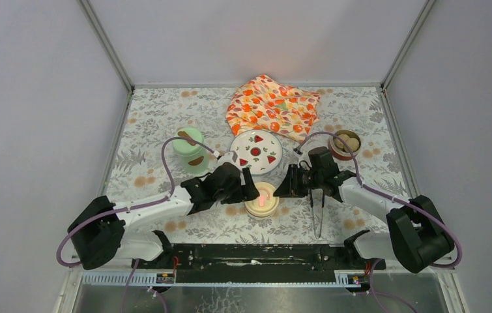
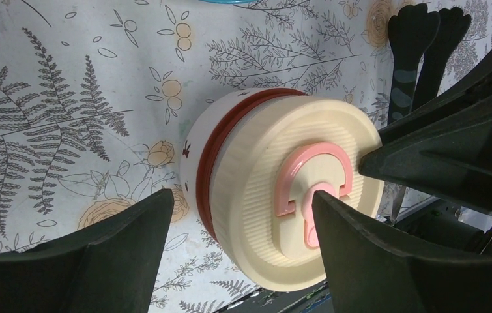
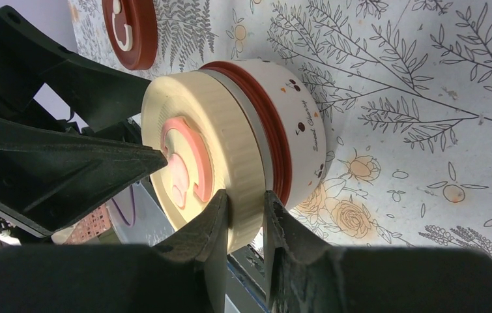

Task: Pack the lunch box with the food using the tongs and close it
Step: Screw the box lid onto the packing box.

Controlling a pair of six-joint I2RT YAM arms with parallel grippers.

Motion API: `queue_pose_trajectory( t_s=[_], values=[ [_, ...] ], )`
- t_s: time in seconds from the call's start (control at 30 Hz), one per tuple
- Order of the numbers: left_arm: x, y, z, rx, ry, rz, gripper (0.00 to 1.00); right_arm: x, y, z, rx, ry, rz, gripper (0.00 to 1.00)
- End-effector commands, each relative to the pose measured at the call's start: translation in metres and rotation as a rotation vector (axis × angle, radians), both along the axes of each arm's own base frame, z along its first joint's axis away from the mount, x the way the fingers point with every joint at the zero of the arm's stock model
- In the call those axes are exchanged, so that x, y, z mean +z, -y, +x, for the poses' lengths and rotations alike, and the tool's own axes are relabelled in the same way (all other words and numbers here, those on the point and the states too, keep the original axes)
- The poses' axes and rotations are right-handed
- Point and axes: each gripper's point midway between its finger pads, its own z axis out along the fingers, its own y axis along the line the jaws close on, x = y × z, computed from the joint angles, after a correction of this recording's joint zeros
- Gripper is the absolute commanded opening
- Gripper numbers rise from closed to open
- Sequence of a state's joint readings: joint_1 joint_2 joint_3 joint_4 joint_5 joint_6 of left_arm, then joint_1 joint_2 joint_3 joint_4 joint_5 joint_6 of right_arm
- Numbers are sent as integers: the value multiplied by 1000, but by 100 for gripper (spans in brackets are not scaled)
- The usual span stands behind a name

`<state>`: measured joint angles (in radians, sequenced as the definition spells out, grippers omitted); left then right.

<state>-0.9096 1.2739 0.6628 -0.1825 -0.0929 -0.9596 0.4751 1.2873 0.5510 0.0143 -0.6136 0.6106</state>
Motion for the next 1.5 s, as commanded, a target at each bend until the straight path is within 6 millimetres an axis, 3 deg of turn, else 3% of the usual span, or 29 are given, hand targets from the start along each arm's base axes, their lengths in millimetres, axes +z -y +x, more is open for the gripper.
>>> queue_pose_trajectory(
  t_s=[0.0, 0.6, 1.23, 1.47],
  values=[
    [2, 10, 1, -7, 13, -40, 84, 6, -8, 3, 23, 33, 23, 6],
    [-11, 9, -3, -17, -11, -13, 76, -9, 2, 3, 12, 37, -52, 14],
    [-19, 3, -3, -3, -16, 26, 71, -6, -9, 9, 33, 55, -54, 17],
    [-19, 0, -3, 3, -13, 36, 71, -9, 2, 7, 27, 63, -118, 32]
  ],
)
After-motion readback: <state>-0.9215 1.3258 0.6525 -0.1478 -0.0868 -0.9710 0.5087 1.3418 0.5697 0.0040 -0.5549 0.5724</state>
